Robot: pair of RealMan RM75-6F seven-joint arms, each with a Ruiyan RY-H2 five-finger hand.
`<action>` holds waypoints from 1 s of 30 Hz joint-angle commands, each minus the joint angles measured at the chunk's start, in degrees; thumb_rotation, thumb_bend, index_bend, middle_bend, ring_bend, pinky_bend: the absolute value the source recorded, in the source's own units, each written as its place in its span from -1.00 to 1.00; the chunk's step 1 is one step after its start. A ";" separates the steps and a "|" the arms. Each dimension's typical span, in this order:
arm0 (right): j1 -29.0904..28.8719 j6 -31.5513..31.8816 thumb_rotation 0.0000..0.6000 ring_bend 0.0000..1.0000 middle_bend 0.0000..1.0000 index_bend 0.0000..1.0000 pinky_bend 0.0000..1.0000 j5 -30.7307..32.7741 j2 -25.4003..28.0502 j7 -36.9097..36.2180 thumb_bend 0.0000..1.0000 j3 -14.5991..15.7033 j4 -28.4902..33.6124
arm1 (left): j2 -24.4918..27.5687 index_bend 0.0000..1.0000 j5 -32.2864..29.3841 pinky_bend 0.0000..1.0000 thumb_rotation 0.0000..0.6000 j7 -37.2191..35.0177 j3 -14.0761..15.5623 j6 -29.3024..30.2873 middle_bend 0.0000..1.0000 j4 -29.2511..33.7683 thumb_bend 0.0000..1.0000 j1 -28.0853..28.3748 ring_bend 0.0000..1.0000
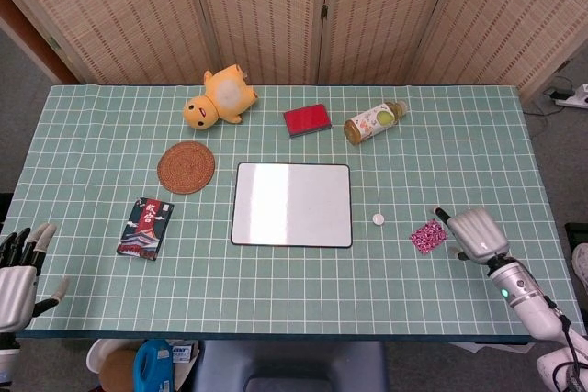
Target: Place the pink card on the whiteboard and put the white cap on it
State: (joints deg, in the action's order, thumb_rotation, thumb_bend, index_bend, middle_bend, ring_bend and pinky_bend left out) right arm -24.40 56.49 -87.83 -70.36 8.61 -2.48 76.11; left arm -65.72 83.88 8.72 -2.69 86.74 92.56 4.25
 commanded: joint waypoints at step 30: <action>-7.08 -9.71 1.00 0.98 0.66 -0.51 1.00 0.35 -7.05 -2.63 -0.67 4.54 -10.87 | -0.73 -1.00 -0.67 -1.00 1.00 -0.08 0.20 -0.49 -1.00 -0.34 -0.38 -0.61 -1.00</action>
State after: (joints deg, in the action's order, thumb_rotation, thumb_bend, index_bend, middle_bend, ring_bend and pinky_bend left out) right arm -31.45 46.83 -87.54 -77.38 5.92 2.03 65.27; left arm -66.46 83.21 8.64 -2.50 86.26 92.22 3.64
